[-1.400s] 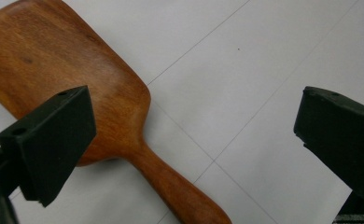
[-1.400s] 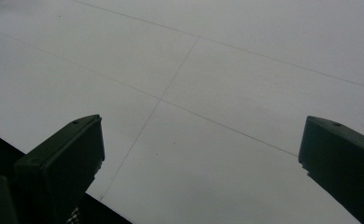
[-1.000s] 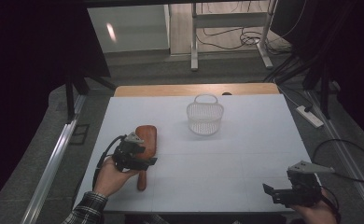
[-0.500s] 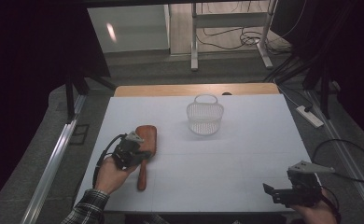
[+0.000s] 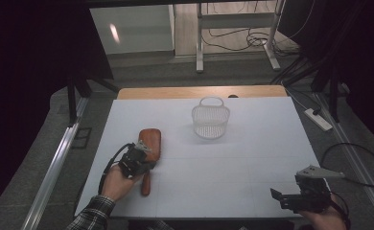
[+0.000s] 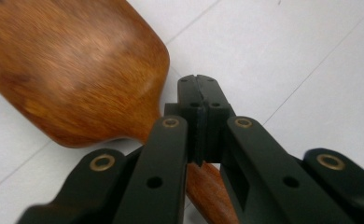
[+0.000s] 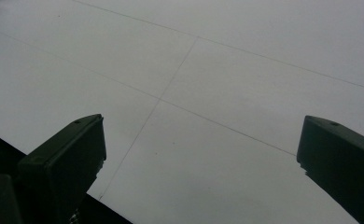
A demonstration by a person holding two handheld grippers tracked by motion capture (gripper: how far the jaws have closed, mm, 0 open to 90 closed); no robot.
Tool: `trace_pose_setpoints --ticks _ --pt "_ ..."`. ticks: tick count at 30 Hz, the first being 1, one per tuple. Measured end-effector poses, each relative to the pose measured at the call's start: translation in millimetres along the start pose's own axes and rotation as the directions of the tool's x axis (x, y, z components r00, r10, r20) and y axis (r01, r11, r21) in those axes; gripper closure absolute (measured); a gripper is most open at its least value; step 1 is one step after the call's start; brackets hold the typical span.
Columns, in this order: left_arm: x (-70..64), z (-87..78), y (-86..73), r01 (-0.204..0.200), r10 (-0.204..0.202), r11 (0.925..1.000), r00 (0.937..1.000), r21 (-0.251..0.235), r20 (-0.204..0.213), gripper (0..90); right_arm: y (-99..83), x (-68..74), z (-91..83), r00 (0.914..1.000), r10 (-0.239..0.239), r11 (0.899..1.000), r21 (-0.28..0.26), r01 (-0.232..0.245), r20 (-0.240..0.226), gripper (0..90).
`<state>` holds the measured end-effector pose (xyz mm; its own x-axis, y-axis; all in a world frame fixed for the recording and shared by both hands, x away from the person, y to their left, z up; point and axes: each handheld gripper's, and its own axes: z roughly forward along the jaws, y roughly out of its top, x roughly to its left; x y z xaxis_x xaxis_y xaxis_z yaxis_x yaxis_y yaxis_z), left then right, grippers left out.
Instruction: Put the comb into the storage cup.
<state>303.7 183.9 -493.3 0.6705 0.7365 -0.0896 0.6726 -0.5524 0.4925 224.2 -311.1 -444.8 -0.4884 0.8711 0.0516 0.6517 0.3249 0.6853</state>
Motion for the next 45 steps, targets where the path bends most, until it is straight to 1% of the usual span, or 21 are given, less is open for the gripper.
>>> trace_pose_setpoints --ticks 4,8,10,14,20,24,28,33,34,40,43,45 --pt "-2.6 6.2 -0.3 -0.014 0.014 0.9995 0.9999 0.028 -0.001 89.0 0.0 0.1 -0.2 1.0 -0.002 1.0 -0.001 0.002 -0.001 1.4" --pt "-2.3 8.5 -1.0 -0.01 0.009 0.9992 0.9999 0.038 0.006 89.0 -0.1 0.1 -0.3 1.0 -0.003 1.0 -0.001 0.003 -0.001 1.5" --pt "-0.4 9.9 -2.5 -0.001 0.001 0.9988 0.9999 0.048 0.013 89.0 -0.1 0.2 -0.2 1.0 -0.003 1.0 -0.001 0.003 -0.001 1.5" --pt "1.2 10.6 -3.6 0.005 -0.005 0.9983 0.9999 0.058 0.013 89.0 0.0 0.3 -0.2 1.0 -0.005 1.0 -0.002 0.005 0.0 1.6" --pt "5.6 10.7 -6.4 0.024 -0.024 0.996 0.9997 0.086 -0.005 89.1 -0.1 0.2 -0.3 1.0 -0.003 1.0 -0.002 0.003 0.0 1.7" --pt "11.8 8.4 -11.4 0.036 -0.035 0.9938 0.9993 0.105 -0.013 89.1 -0.1 0.1 -0.3 1.0 -0.001 1.0 -0.001 0.001 0.003 1.9" --pt "16.9 5.7 -15.9 0.052 -0.052 0.9927 0.9986 0.109 -0.012 89.1 0.0 0.1 -0.2 1.0 0.001 1.0 0.0 -0.001 0.004 2.0" --pt "24.4 2.0 -22.1 0.068 -0.065 0.9908 0.9974 0.117 -0.031 89.0 0.0 0.0 -0.1 1.0 0.002 1.0 0.0 -0.002 0.004 2.5" --pt "25.3 1.7 -22.7 0.072 -0.07 0.9905 0.9972 0.117 -0.028 89.0 0.0 0.0 -0.1 1.0 0.002 1.0 0.0 -0.002 0.003 2.7" --pt "24.4 1.5 -22.5 0.07 -0.068 0.9902 0.9974 0.121 -0.022 89.0 0.1 0.0 0.1 1.0 0.003 1.0 0.002 -0.003 0.003 2.8" --pt "20.9 -3.7 -20.9 0.07 -0.068 0.9924 0.9975 0.101 -0.019 89.0 0.1 0.2 0.1 1.0 0.002 1.0 0.001 -0.002 0.004 2.9" --pt "18.2 -8.6 -19.7 0.065 -0.063 0.994 0.9977 0.087 -0.026 89.0 0.1 -0.1 0.1 1.0 0.004 1.0 0.002 -0.004 0.005 3.0"
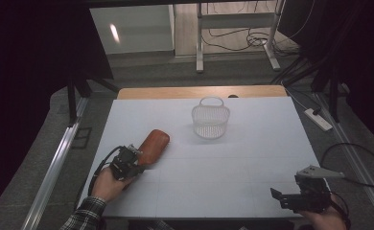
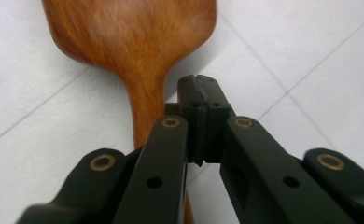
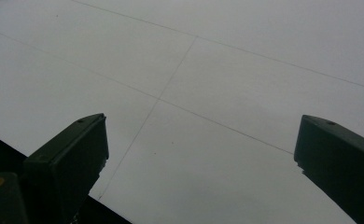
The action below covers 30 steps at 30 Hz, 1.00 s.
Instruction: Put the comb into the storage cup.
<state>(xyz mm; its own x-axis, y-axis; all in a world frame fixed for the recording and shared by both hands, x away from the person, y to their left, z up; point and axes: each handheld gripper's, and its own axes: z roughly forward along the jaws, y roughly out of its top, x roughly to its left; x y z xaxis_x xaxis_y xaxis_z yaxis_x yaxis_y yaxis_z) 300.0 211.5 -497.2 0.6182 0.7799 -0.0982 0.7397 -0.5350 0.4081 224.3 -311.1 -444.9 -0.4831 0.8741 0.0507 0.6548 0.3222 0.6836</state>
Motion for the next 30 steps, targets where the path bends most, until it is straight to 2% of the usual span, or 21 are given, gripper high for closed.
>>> trace_pose_setpoints --ticks 7,11,15,16,17,18,19,22,24,26,29,30 --pt "-10.8 -24.2 2.7 -0.017 0.015 0.9974 0.9992 -0.07 -0.038 88.0 0.4 -0.2 0.6 1.0 0.005 1.0 0.006 -0.005 0.001 3.3" --pt "-10.0 -27.8 3.4 -0.012 0.008 0.9973 0.9989 -0.073 -0.047 84.2 0.5 -0.2 0.8 1.0 0.005 1.0 0.006 -0.005 0.001 3.4" --pt "-5.2 -28.7 2.6 0.015 -0.019 0.9976 0.9979 -0.067 -0.062 71.4 0.3 -0.7 0.6 1.0 0.007 1.0 0.004 -0.007 -0.001 3.5" --pt "-2.9 -29.3 2.0 0.024 -0.029 0.9975 0.9972 -0.067 -0.07 71.4 0.3 -0.7 0.6 1.0 0.007 1.0 0.004 -0.007 -0.001 3.5" --pt "-1.7 -29.8 1.6 0.028 -0.032 0.9974 0.9969 -0.067 -0.072 64.3 0.3 -0.8 0.6 1.0 0.009 1.0 0.004 -0.009 -0.001 3.5" --pt "0.0 -30.5 0.7 0.032 -0.037 0.9972 0.9963 -0.068 -0.078 62.4 0.3 -0.8 0.6 1.0 0.009 1.0 0.004 -0.009 -0.001 3.5" --pt "1.2 -30.8 0.0 0.035 -0.041 0.9969 0.9958 -0.071 -0.082 52.7 0.3 -0.8 0.5 1.0 0.01 1.0 0.004 -0.01 -0.001 3.6" --pt "5.1 -31.0 -2.8 0.04 -0.047 0.9963 0.9941 -0.076 -0.098 45.5 0.3 -0.8 0.5 0.9999 0.01 1.0 0.004 -0.01 -0.001 3.6" --pt "6.6 -30.8 -3.4 0.048 -0.056 0.9954 0.9938 -0.083 -0.096 38.0 0.3 -0.9 0.5 0.9999 0.01 1.0 0.004 -0.01 -0.001 3.6" --pt "9.0 -31.0 -4.0 0.058 -0.066 0.9945 0.9937 -0.087 -0.091 35.3 0.3 -0.9 0.5 0.9999 0.011 1.0 0.004 -0.011 -0.001 3.6" --pt "12.5 -31.5 -5.0 0.074 -0.081 0.9934 0.9931 -0.088 -0.084 21.7 0.2 -0.9 0.4 0.9999 0.01 1.0 0.003 -0.01 -0.001 3.6" --pt "13.5 -31.3 -5.1 0.079 -0.086 0.9931 0.9928 -0.087 -0.084 21.7 0.2 -0.9 0.4 0.9999 0.01 1.0 0.003 -0.01 -0.001 3.6"
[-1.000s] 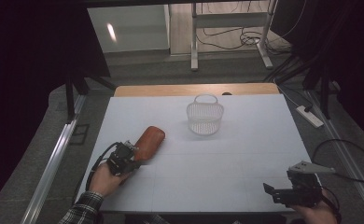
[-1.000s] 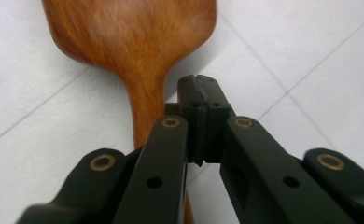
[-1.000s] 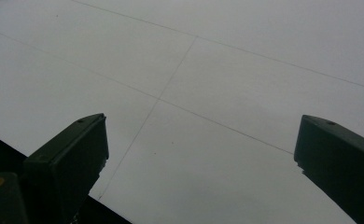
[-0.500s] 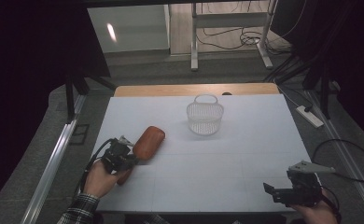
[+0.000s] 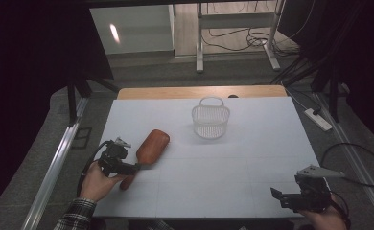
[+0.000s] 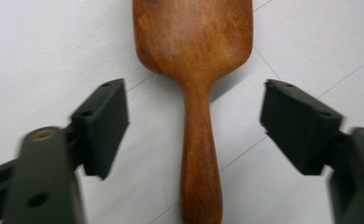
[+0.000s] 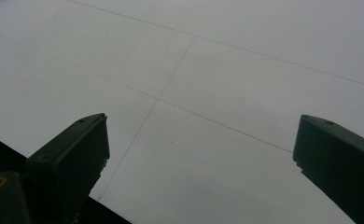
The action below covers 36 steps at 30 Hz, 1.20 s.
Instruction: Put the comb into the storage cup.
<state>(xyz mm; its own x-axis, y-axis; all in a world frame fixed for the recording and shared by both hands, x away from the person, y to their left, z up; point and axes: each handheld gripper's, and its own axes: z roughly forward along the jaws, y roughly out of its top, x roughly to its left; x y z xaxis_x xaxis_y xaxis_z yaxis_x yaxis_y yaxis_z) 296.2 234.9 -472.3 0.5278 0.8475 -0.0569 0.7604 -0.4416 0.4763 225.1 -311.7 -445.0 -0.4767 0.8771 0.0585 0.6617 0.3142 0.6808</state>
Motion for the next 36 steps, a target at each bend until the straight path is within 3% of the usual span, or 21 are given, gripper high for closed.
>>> trace_pose_setpoints --ticks 7,10,14,24,33,36 --pt "8.2 3.6 -1.9 0.024 -0.024 0.9995 0.9997 0.021 -0.002 0.0 0.1 -0.1 0.1 1.0 0.002 1.0 0.001 -0.002 -0.002 3.6" --pt "12.1 2.0 -1.0 0.041 -0.041 0.9992 0.999 0.001 0.017 0.0 0.1 -0.3 0.1 1.0 0.003 1.0 0.001 -0.003 -0.003 3.7" --pt "11.4 3.2 0.3 0.028 -0.028 0.9996 0.9994 0.004 0.021 0.0 0.0 -0.4 0.0 1.0 0.004 1.0 0.001 -0.004 -0.003 3.7" --pt "9.7 22.1 3.2 0.007 -0.009 0.998 0.9995 0.063 0.031 0.0 0.1 -0.8 0.2 1.0 0.006 1.0 0.003 -0.006 -0.006 3.7" --pt "6.6 37.4 3.9 -0.017 0.014 0.9975 0.9992 0.069 0.036 0.0 0.1 -0.8 0.4 0.9999 0.005 1.0 0.006 -0.005 -0.009 3.8" --pt "5.5 43.6 3.3 -0.029 0.026 0.9953 0.9988 0.093 0.043 0.0 0.1 -0.9 0.3 0.9999 0.005 1.0 0.006 -0.005 -0.009 3.8"
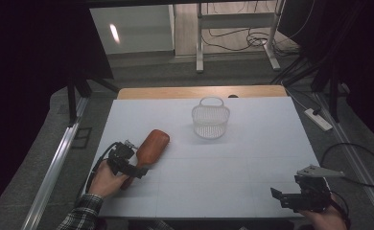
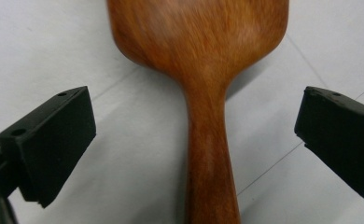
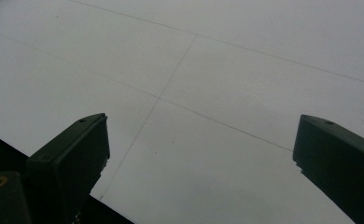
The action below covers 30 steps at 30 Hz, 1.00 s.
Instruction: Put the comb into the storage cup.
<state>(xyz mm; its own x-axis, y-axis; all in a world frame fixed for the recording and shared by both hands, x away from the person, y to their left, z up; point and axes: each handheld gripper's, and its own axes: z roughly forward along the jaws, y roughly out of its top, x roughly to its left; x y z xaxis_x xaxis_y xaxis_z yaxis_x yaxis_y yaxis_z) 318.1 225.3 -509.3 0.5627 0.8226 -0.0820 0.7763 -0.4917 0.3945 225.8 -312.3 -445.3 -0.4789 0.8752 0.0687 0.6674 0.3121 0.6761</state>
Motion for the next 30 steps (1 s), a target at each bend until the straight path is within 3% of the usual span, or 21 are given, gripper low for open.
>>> trace_pose_setpoints --ticks 9,16,19,20,21,22,30 --pt "-1.9 7.1 0.9 0.01 -0.011 0.9992 0.9995 0.038 0.028 0.0 0.0 0.2 -0.1 1.0 -0.002 1.0 0.0 0.002 -0.001 3.8" --pt "-5.3 7.9 2.4 -0.003 0.003 0.9985 1.0 0.055 -0.003 1.0 0.0 0.5 0.2 1.0 -0.003 1.0 0.001 0.003 -0.001 3.8" --pt "-6.8 5.6 2.3 -0.023 0.024 0.9985 0.9995 0.05 -0.019 10.4 0.0 0.6 0.1 1.0 -0.003 1.0 0.001 0.003 0.0 3.9" --pt "-7.1 4.5 2.2 -0.029 0.03 0.9985 0.9994 0.046 -0.02 18.2 0.0 0.5 0.3 1.0 -0.003 1.0 0.002 0.003 -0.001 3.9" --pt "-7.4 3.7 2.0 -0.031 0.032 0.9986 0.9993 0.042 -0.022 18.2 0.0 0.5 0.3 1.0 -0.003 1.0 0.002 0.003 -0.001 3.9" --pt "-7.6 1.9 1.8 -0.036 0.037 0.9989 0.9989 0.03 -0.027 26.0 0.0 0.5 0.3 1.0 -0.003 1.0 0.002 0.003 -0.001 3.9" --pt "-5.3 0.1 1.0 -0.026 0.026 0.9995 0.9995 0.02 -0.02 51.1 0.0 0.8 0.3 1.0 -0.009 1.0 0.001 0.009 -0.002 3.9"
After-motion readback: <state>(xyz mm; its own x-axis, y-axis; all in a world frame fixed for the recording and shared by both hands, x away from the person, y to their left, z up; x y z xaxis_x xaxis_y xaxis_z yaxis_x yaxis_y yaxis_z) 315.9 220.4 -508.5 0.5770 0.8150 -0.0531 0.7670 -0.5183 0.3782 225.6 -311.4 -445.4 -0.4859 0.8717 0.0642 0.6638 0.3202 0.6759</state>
